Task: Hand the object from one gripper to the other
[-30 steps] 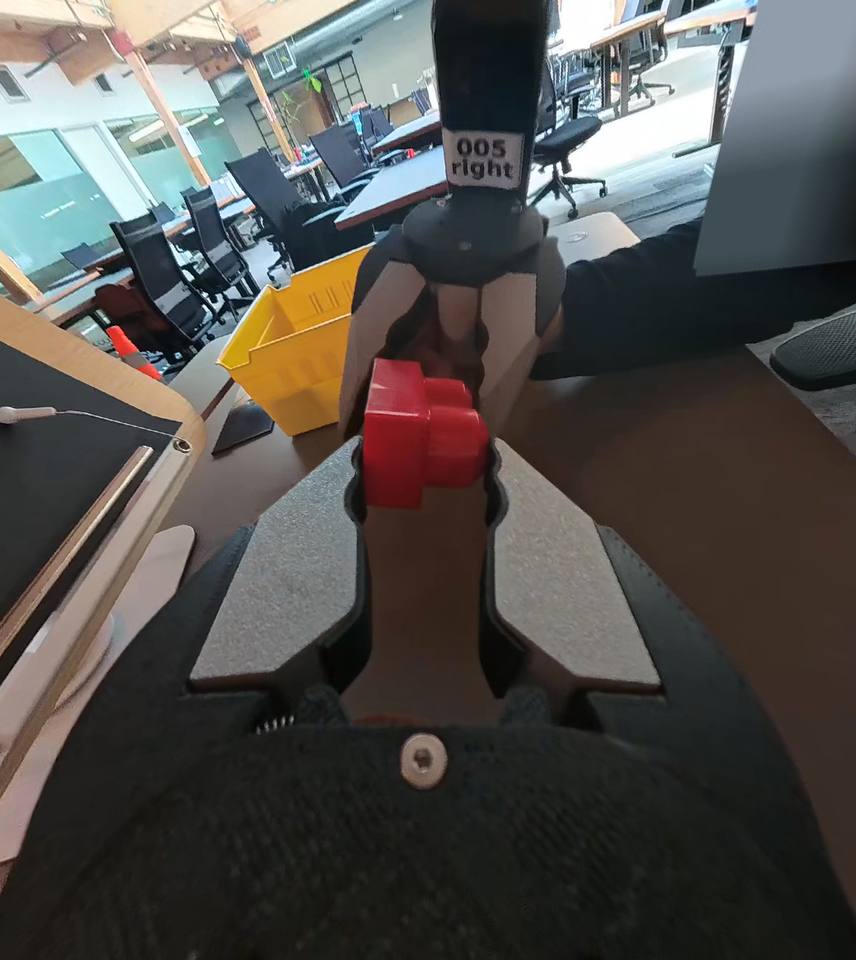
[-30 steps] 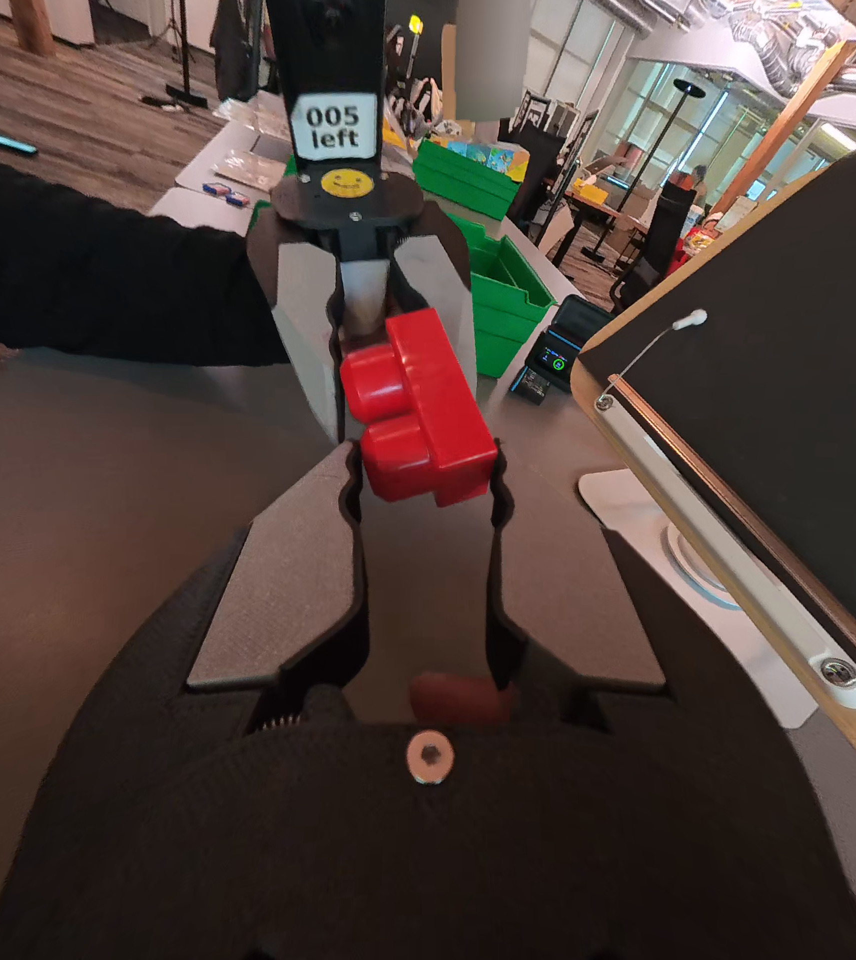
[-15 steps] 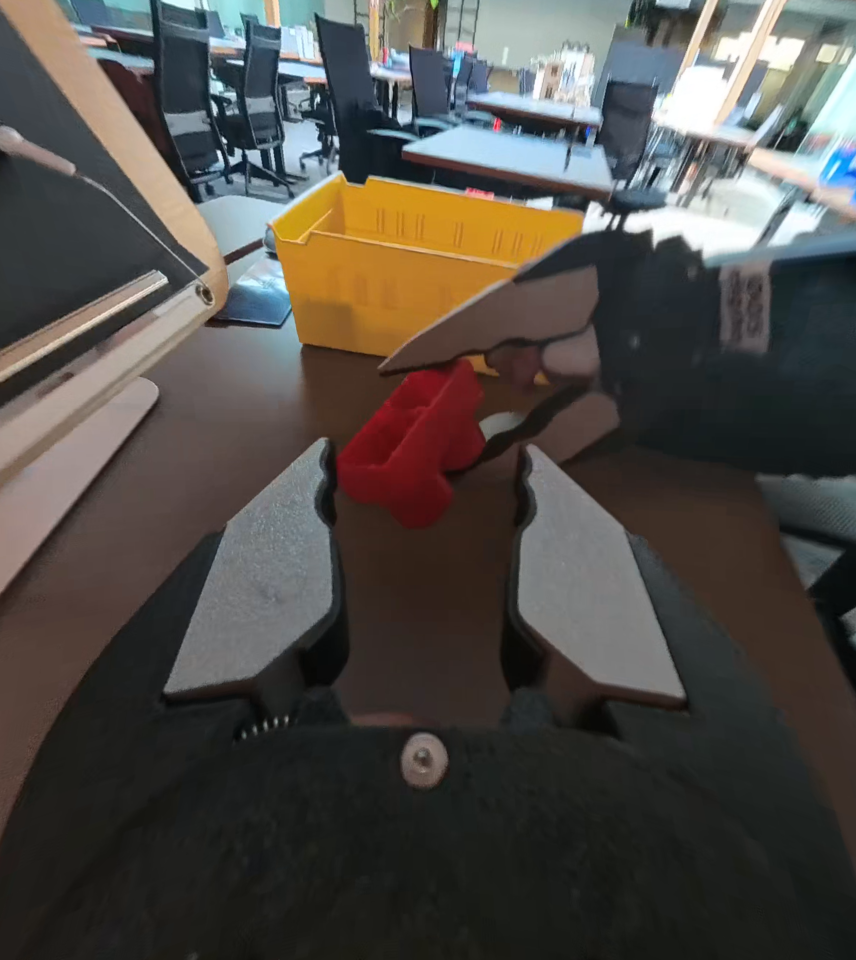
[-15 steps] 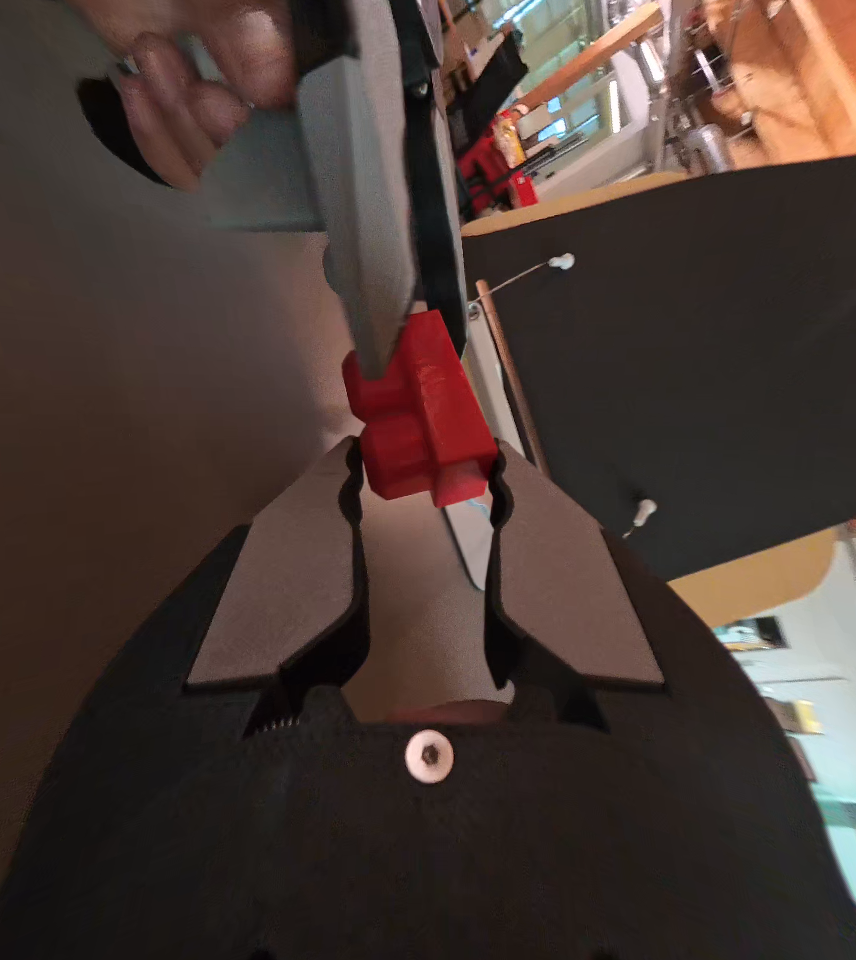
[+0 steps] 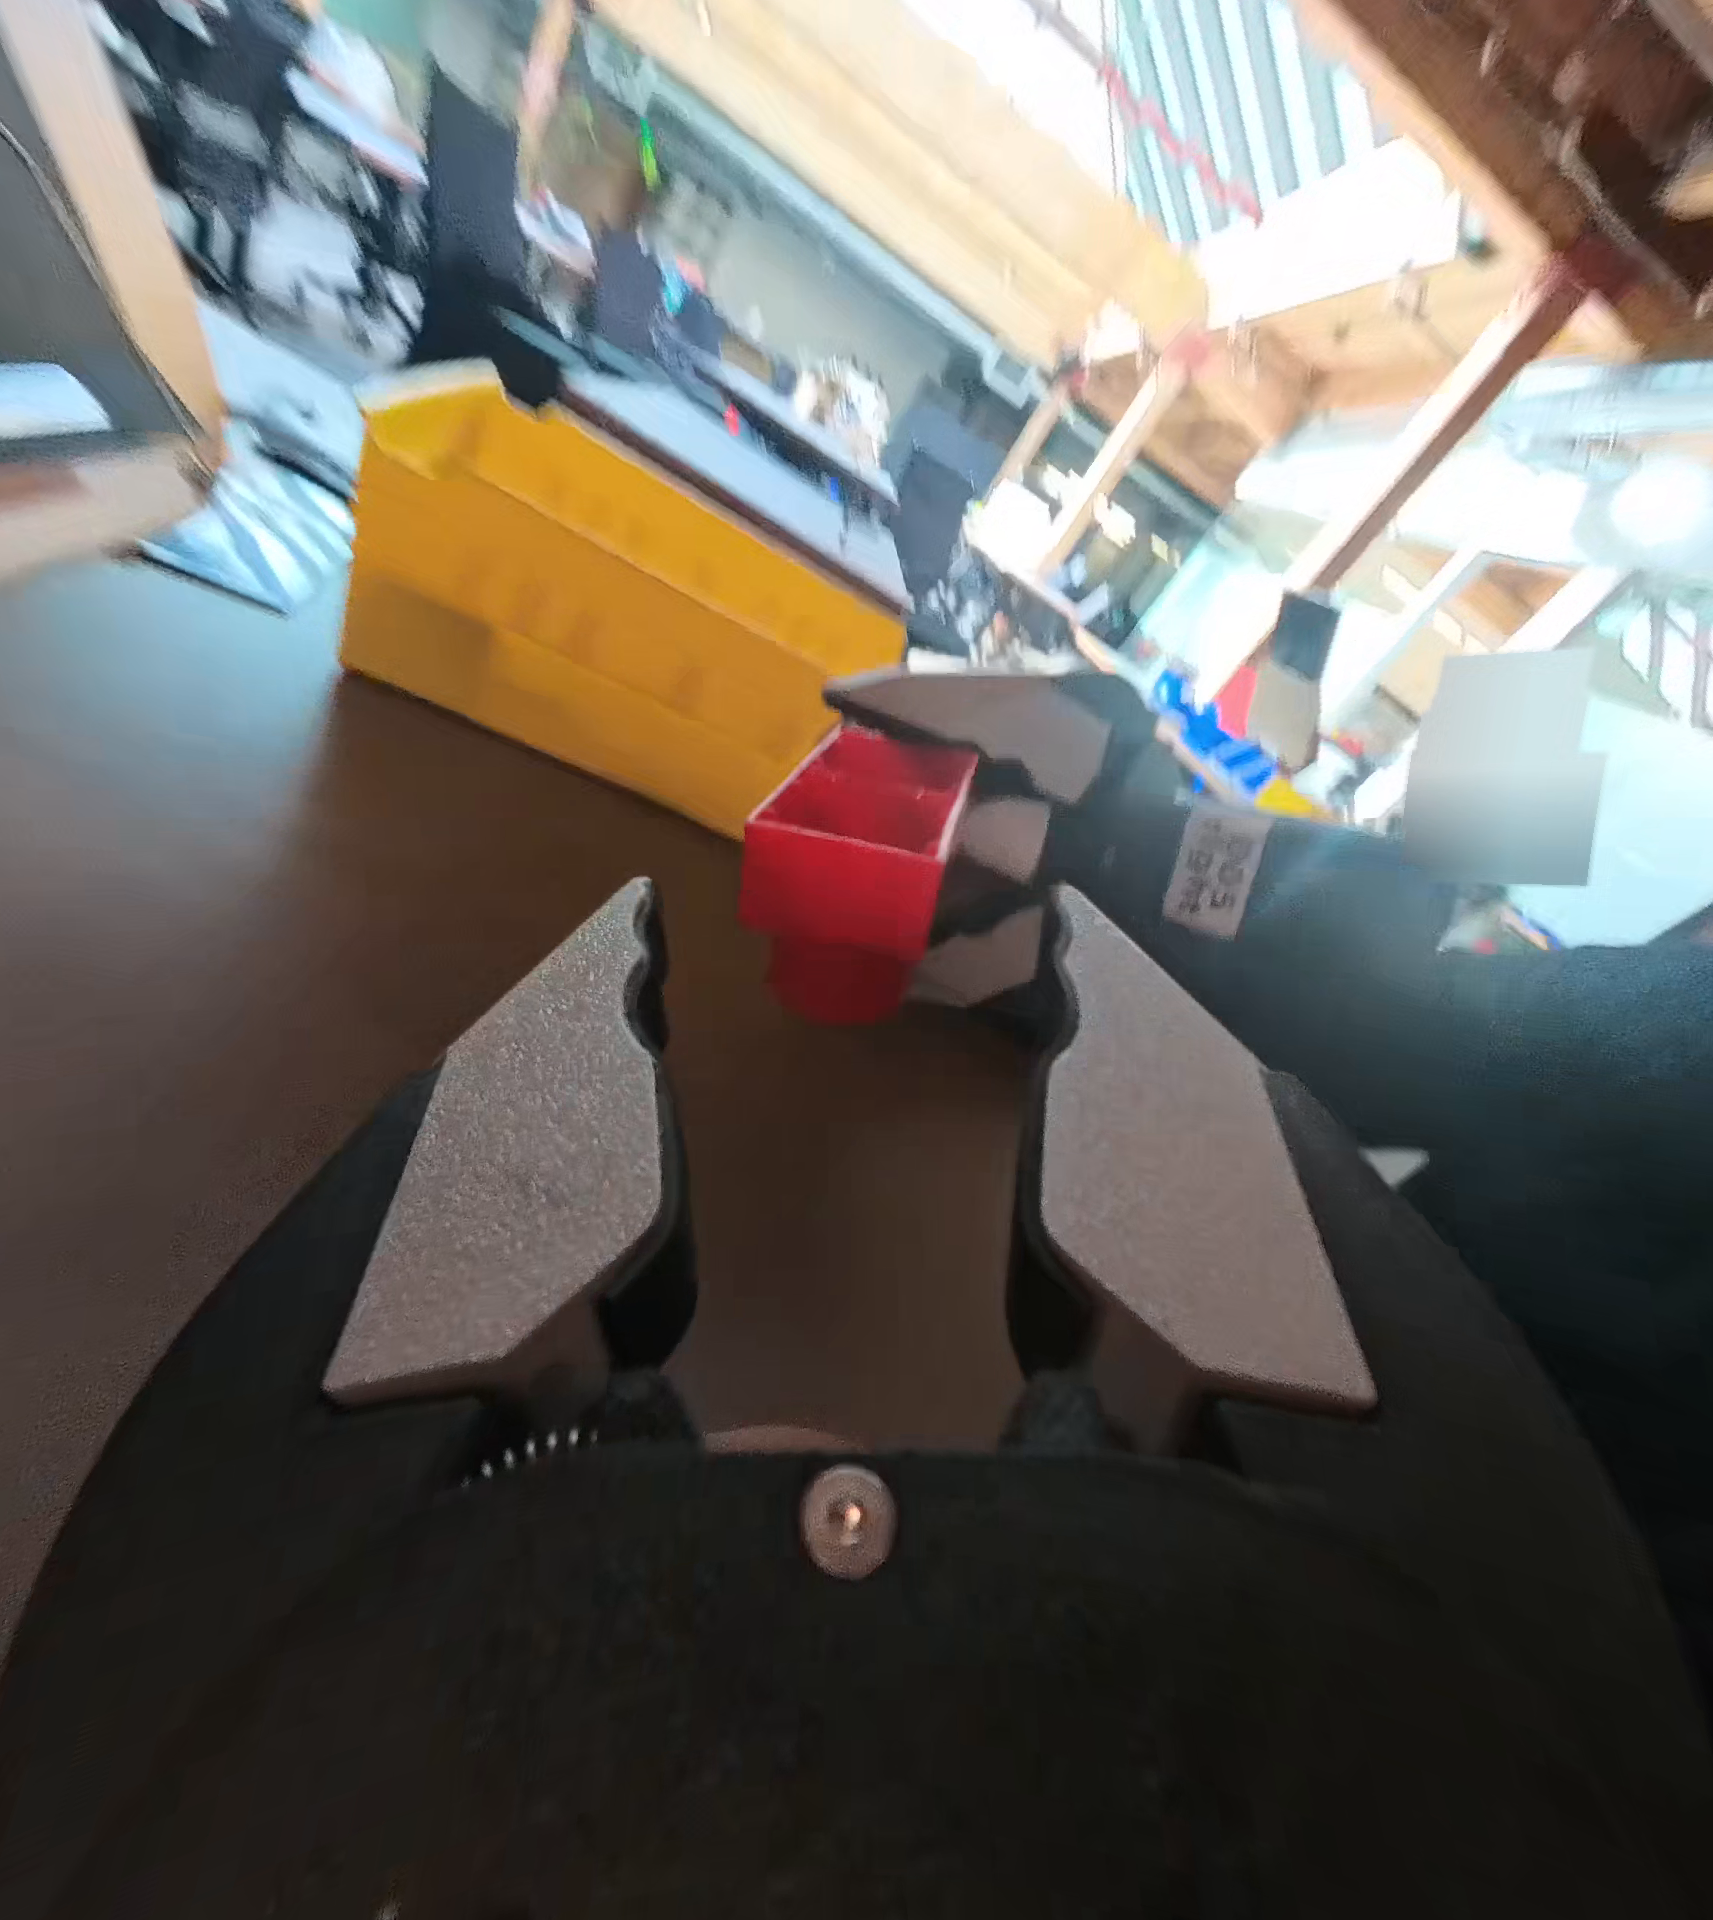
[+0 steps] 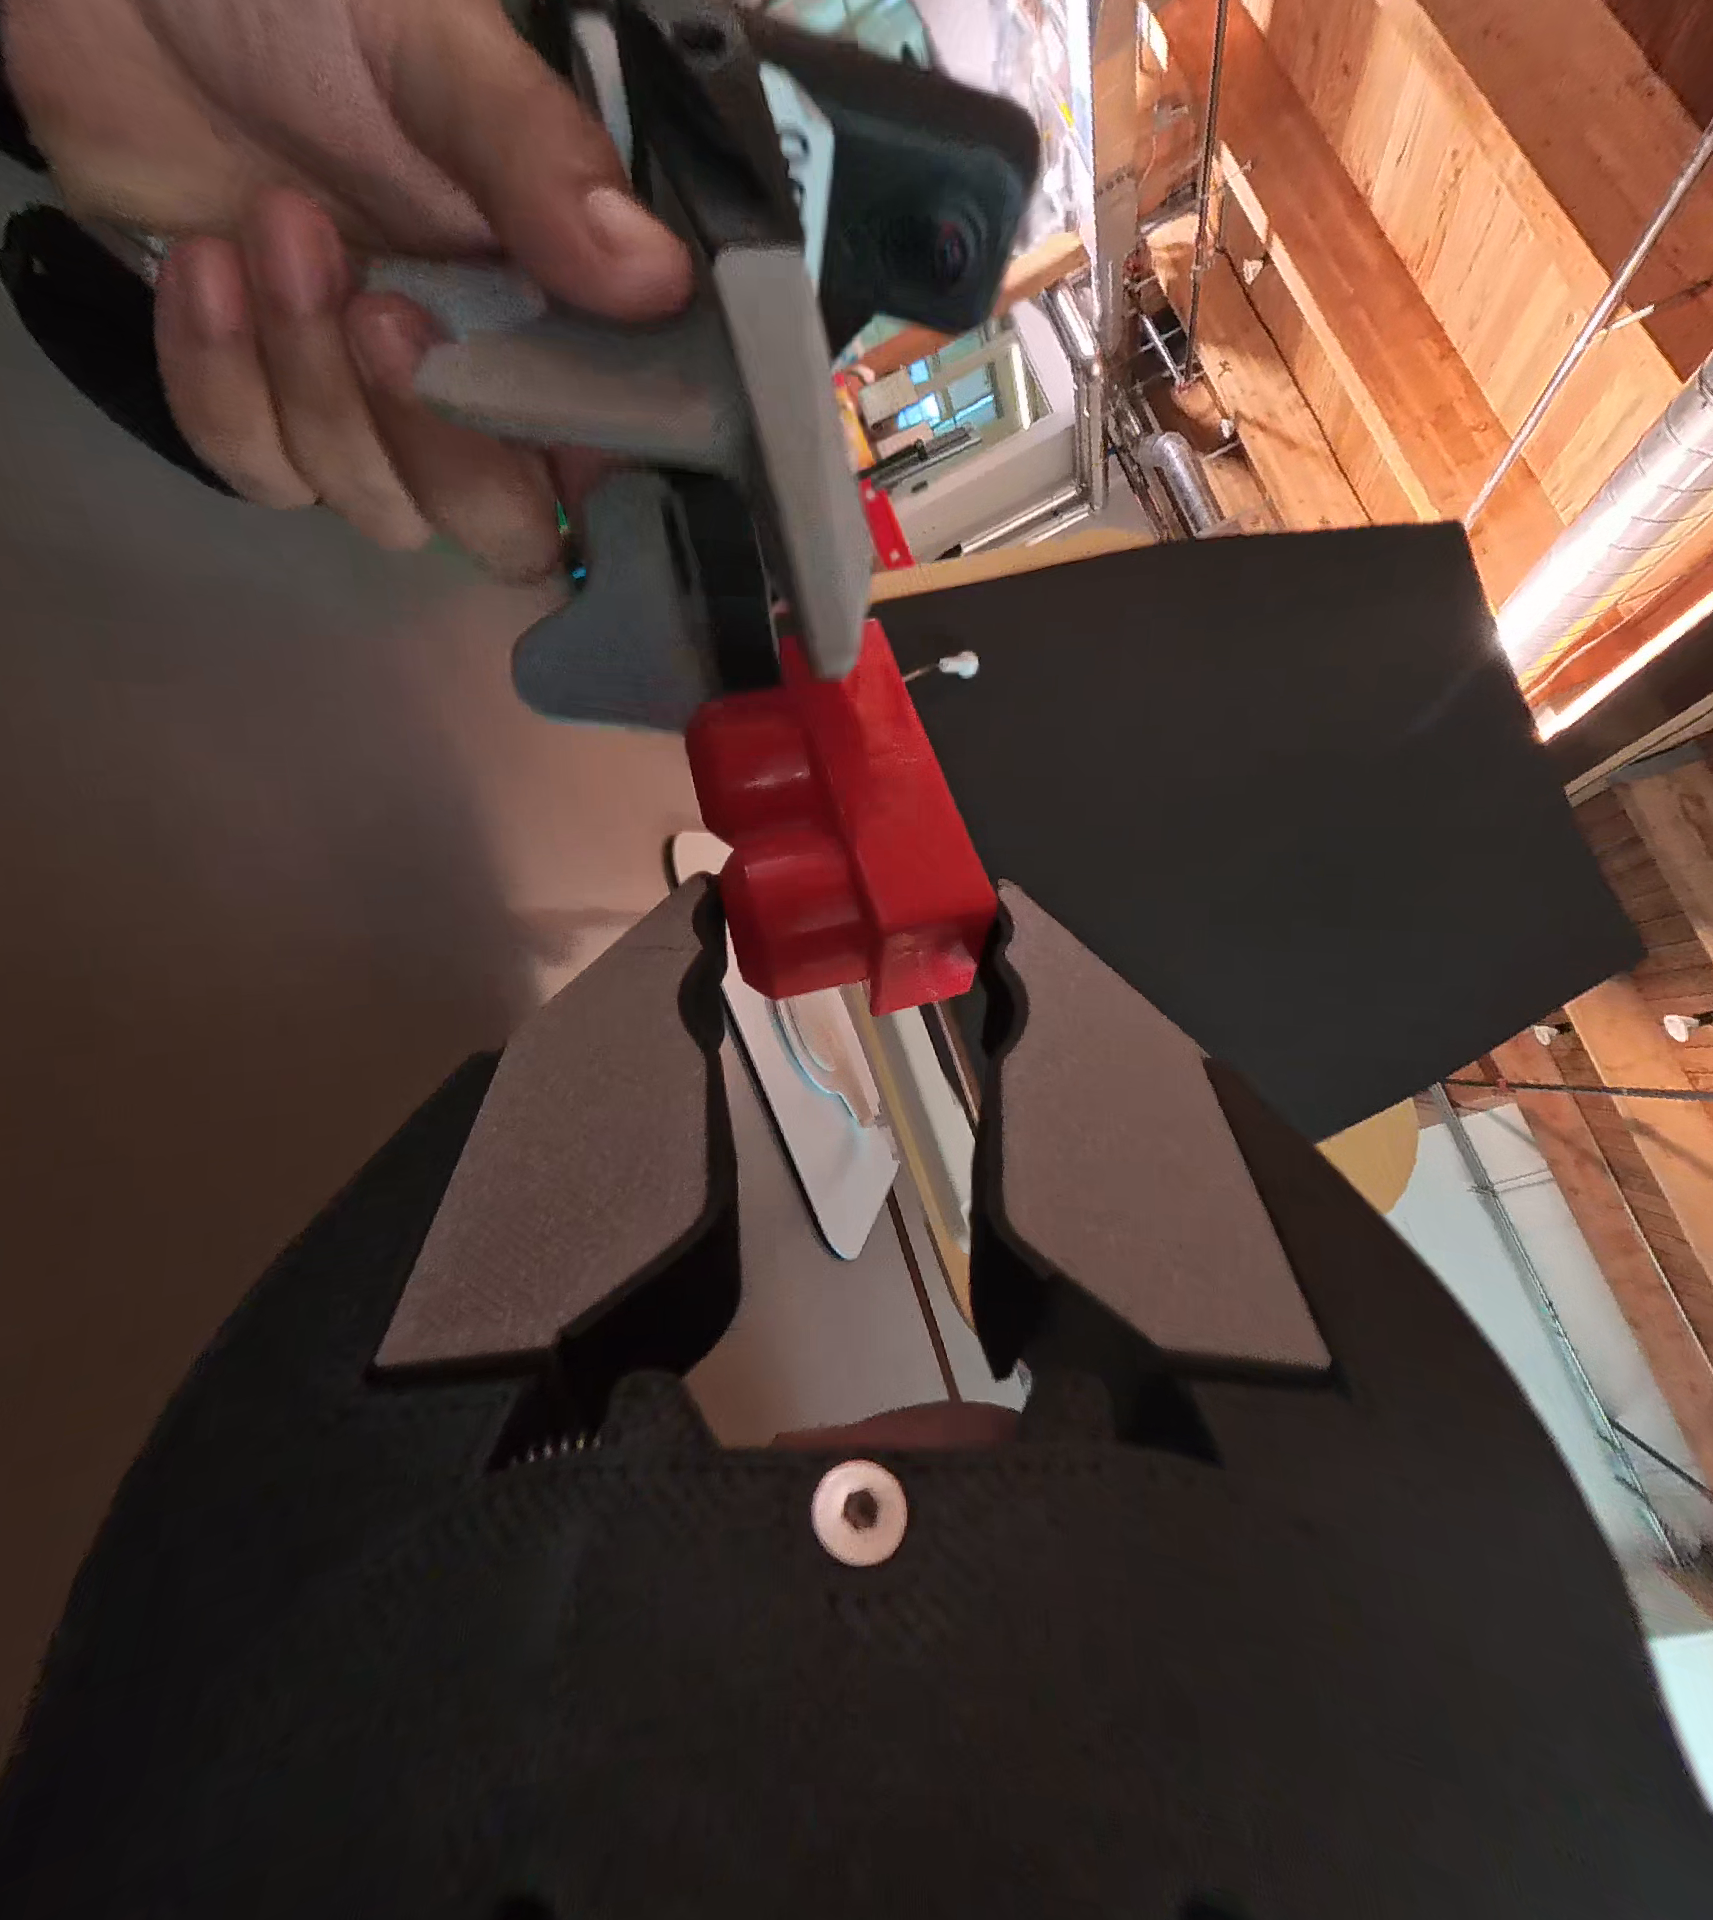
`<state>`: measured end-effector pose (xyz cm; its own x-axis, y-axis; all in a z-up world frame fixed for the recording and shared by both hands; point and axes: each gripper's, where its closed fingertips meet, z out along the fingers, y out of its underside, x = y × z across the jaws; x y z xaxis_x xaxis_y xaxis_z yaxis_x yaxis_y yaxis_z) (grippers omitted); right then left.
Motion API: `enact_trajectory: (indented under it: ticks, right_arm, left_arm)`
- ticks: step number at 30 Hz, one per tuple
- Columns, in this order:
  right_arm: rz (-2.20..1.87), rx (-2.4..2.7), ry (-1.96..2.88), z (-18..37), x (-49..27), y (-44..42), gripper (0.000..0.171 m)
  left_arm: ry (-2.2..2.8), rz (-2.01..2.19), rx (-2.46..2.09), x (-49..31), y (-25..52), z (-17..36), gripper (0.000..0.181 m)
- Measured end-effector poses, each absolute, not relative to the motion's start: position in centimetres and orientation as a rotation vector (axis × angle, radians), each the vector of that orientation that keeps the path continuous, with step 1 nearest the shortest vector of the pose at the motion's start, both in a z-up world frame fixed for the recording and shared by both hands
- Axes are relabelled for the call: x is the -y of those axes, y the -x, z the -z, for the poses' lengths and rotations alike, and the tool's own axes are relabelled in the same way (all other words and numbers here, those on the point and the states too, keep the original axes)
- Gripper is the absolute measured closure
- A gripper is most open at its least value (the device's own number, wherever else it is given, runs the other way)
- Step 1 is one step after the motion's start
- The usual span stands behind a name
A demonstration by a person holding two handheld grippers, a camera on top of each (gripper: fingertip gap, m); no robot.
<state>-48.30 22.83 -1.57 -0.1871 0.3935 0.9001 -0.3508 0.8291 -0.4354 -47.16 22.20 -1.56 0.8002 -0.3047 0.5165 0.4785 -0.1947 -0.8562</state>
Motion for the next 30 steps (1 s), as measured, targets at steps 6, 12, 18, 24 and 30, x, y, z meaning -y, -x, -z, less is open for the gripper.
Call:
enact_trajectory:
  ticks: [6,12,18,24,30]
  right_arm:
    - [-0.667,1.760,0.004,4.3,-21.6,48.3,0.126]
    - [-0.866,1.913,0.216,5.4,-23.1,49.0,0.126]
    - [-1.492,2.366,0.617,7.9,-21.3,46.5,0.114]
    - [-2.079,2.355,0.778,4.0,-20.8,44.7,0.098]
    - [-2.260,2.254,0.849,1.9,-21.0,44.8,0.107]
  left_arm:
    - [1.742,0.466,-0.004,-22.7,46.4,3.0,0.145]
    - [1.802,0.110,-0.104,-22.8,47.6,3.2,0.145]
    - [1.565,-0.219,-0.424,-21.9,44.9,-0.5,0.145]
    - [1.549,-0.482,-0.560,-21.7,44.6,-0.4,0.145]
    - [1.572,-0.593,-0.633,-22.7,44.1,0.9,0.145]
